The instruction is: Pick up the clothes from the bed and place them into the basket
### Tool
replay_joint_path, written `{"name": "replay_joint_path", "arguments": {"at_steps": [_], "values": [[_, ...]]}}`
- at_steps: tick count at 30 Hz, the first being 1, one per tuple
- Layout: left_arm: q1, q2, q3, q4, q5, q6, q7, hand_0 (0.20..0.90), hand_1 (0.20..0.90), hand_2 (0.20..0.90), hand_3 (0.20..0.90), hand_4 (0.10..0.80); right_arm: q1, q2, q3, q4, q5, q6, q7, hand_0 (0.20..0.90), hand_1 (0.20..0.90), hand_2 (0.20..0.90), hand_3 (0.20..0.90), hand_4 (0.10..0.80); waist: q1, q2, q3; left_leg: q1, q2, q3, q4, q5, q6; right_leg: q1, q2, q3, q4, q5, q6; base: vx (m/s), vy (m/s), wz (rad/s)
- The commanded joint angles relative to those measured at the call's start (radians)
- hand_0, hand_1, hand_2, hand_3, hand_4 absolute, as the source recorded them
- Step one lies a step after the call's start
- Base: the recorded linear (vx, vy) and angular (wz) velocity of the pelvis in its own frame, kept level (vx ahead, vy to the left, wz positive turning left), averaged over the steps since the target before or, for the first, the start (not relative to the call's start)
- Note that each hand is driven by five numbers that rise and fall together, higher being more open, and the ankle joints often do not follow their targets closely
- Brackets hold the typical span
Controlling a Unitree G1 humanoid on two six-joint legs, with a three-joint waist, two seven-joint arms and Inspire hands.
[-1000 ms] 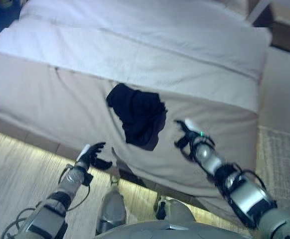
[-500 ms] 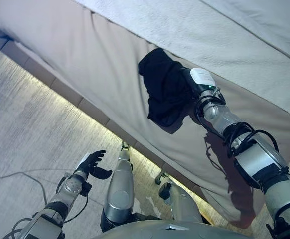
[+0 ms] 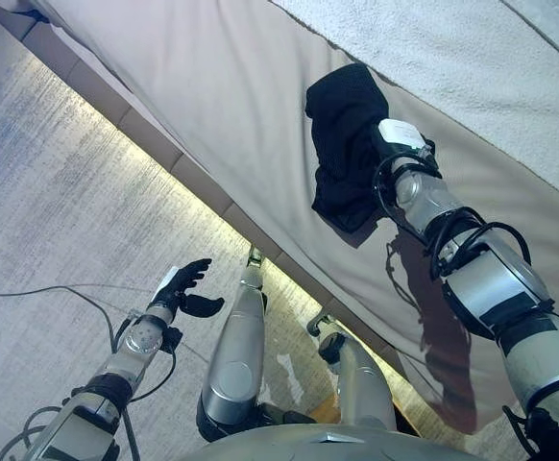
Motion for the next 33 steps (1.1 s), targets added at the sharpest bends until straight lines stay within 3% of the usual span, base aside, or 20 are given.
{"name": "replay_joint_path", "arguments": {"at_steps": [1, 11, 13, 16, 18, 22, 24, 27, 33], "values": [[0.054, 0.045, -0.014, -0.061, -0.026, -0.012, 0.025, 0.9, 0.9, 0.9, 0.9, 0.8, 0.04, -0.02, -0.016, 0.071, 0.034, 0.058, 0.041, 0.3, 0.3, 0.3, 0.2, 0.1, 0.024, 0.032, 0.012, -0.084, -0.031, -0.021, 0.176, -0.129, 0.03, -0.027, 0.012, 0.003, 0.029, 0.059, -0.013, 0.0, 0.0, 0.0], [0.066, 0.053, -0.03, -0.083, -0.039, -0.001, 0.039, 0.9, 0.9, 0.9, 0.9, 0.8, 0.036, -0.056, -0.088, 0.098, 0.169, 0.046, -0.109, 0.3, 0.3, 0.3, 0.2, 0.1, 0.003, 0.036, -0.001, -0.016, -0.016, -0.003, 0.136, -0.128, 0.016, 0.06, 0.038, 0.02, -0.047, 0.061, -0.01, -0.012, -0.004, -0.03], [0.067, 0.049, -0.034, -0.077, -0.043, 0.0, 0.047, 0.9, 0.9, 0.9, 0.9, 0.8, 0.046, -0.071, -0.144, 0.099, 0.364, 0.003, -0.157, 0.3, 0.3, 0.3, 0.2, 0.1, -0.009, 0.036, -0.013, 0.007, -0.013, 0.014, 0.095, -0.093, 0.021, 0.081, 0.044, 0.013, -0.087, 0.087, -0.018, -0.11, 0.036, -0.01], [0.07, 0.042, -0.029, -0.067, -0.045, 0.004, 0.048, 0.9, 0.9, 0.9, 0.9, 0.8, 0.069, -0.08, -0.208, 0.087, 0.57, -0.058, -0.163, 0.3, 0.3, 0.3, 0.2, 0.1, -0.022, 0.034, -0.029, 0.043, -0.008, 0.028, 0.061, -0.09, 0.019, 0.108, 0.052, 0.02, -0.114, 0.088, -0.015, -0.036, 0.043, -0.07], [0.078, 0.031, -0.021, -0.053, -0.039, 0.007, 0.048, 0.9, 0.9, 0.9, 0.9, 0.8, 0.1, -0.082, -0.283, 0.064, 0.763, -0.15, -0.118, 0.3, 0.3, 0.3, 0.2, 0.1, -0.038, 0.03, -0.048, 0.082, -0.003, 0.046, 0.029, -0.09, 0.016, 0.139, 0.061, 0.029, -0.141, 0.086, -0.012, 0.025, 0.077, -0.15], [0.115, -0.027, 0.018, 0.015, -0.005, -0.002, 0.051, 0.9, 0.9, 0.9, 0.9, 0.8, 0.255, -0.06, -0.459, -0.092, 1.047, -0.339, 0.059, 0.3, 0.3, 0.3, 0.2, 0.1, -0.095, 0.018, -0.109, 0.191, 0.012, 0.096, -0.045, -0.093, 0.012, 0.212, 0.074, 0.057, -0.193, 0.079, -0.011, 0.047, 0.105, -0.17], [0.142, -0.059, 0.035, 0.047, 0.019, -0.013, 0.06, 0.9, 0.9, 0.9, 0.9, 0.8, 0.361, -0.034, -0.503, -0.232, 1.112, -0.367, 0.098, 0.3, 0.3, 0.3, 0.2, 0.1, -0.127, 0.013, -0.139, 0.246, 0.015, 0.119, -0.082, -0.094, 0.012, 0.246, 0.076, 0.073, -0.217, 0.08, -0.01, 0.079, 0.117, -0.17], [0.166, -0.097, 0.058, 0.075, 0.044, -0.018, 0.069, 0.9, 0.9, 0.9, 0.9, 0.8, 0.472, 0.001, -0.531, -0.404, 1.161, -0.388, 0.085, 0.3, 0.3, 0.3, 0.2, 0.1, -0.167, 0.01, -0.173, 0.293, 0.017, 0.142, -0.119, -0.087, 0.015, 0.268, 0.078, 0.093, -0.239, 0.091, -0.009, 0.074, 0.114, -0.16], [0.252, -0.196, 0.116, 0.114, 0.083, -0.026, 0.095, 0.9, 0.9, 0.9, 0.9, 0.8, 0.835, 0.103, -0.615, -0.851, 1.065, -0.468, 0.042, 0.3, 0.3, 0.3, 0.2, 0.1, -0.282, 0.017, -0.278, 0.423, 0.017, 0.202, -0.223, -0.074, 0.027, 0.324, 0.079, 0.155, -0.296, 0.113, 0.004, 0.063, 0.1, -0.2]]}}
